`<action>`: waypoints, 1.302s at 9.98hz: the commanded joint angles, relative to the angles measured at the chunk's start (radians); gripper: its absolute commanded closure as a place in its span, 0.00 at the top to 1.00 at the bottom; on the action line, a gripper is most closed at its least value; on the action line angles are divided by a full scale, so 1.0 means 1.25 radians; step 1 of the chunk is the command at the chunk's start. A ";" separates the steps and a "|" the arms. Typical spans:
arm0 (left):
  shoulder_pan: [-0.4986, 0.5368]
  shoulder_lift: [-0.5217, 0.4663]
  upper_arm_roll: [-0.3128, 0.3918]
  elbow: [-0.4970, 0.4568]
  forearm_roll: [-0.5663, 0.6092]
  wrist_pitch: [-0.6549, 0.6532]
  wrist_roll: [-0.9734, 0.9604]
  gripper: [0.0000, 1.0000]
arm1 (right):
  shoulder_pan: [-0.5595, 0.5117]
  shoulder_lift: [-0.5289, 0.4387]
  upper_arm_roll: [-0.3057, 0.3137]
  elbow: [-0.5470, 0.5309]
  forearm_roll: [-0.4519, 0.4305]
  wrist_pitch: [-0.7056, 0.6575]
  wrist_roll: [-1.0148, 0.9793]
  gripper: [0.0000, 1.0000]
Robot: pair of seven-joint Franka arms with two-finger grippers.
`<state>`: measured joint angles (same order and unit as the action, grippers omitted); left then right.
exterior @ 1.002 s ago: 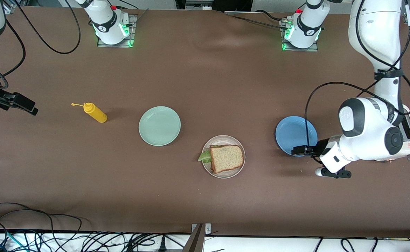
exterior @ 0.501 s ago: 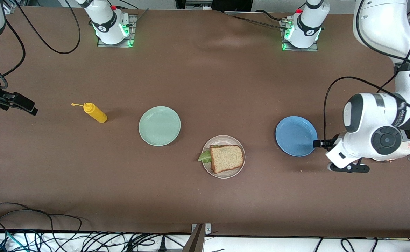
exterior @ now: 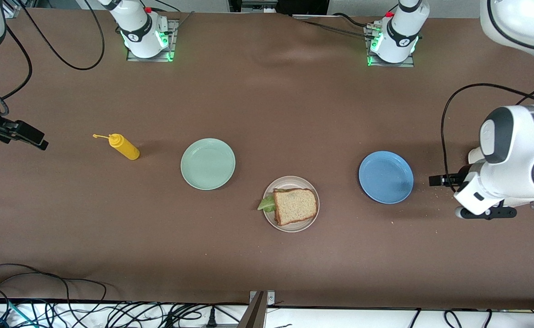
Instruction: Make sandwich on beige plate with both arms
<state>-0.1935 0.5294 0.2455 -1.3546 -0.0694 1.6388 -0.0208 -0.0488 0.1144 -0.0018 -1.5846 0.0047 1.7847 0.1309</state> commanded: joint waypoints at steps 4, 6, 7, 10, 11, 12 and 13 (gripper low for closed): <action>0.058 -0.063 0.004 0.098 -0.056 -0.153 0.053 1.00 | -0.001 -0.008 0.000 -0.009 -0.011 0.003 -0.003 1.00; 0.058 -0.082 0.005 0.113 -0.035 -0.135 0.051 1.00 | -0.001 -0.009 0.000 -0.009 -0.011 0.003 -0.003 1.00; 0.059 -0.126 0.004 0.090 -0.034 -0.114 0.063 1.00 | -0.001 -0.009 0.000 -0.009 -0.011 0.003 -0.003 1.00; 0.048 -0.146 -0.004 0.039 -0.035 -0.099 0.052 1.00 | -0.001 -0.009 0.000 -0.009 -0.011 0.001 -0.003 1.00; 0.048 -0.167 -0.005 0.007 -0.035 -0.089 0.052 1.00 | -0.001 -0.009 0.000 -0.007 -0.011 0.001 -0.003 1.00; 0.047 -0.227 -0.011 -0.092 -0.033 -0.018 0.052 1.00 | -0.001 -0.010 0.000 -0.007 -0.011 0.001 -0.003 1.00; 0.047 -0.302 -0.028 -0.227 -0.028 0.086 0.051 1.00 | -0.001 -0.012 0.000 -0.005 -0.011 -0.001 -0.003 1.00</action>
<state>-0.1265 0.3242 0.2340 -1.3762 -0.1351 1.5980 0.0315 -0.0491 0.1138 -0.0024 -1.5849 0.0045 1.7846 0.1309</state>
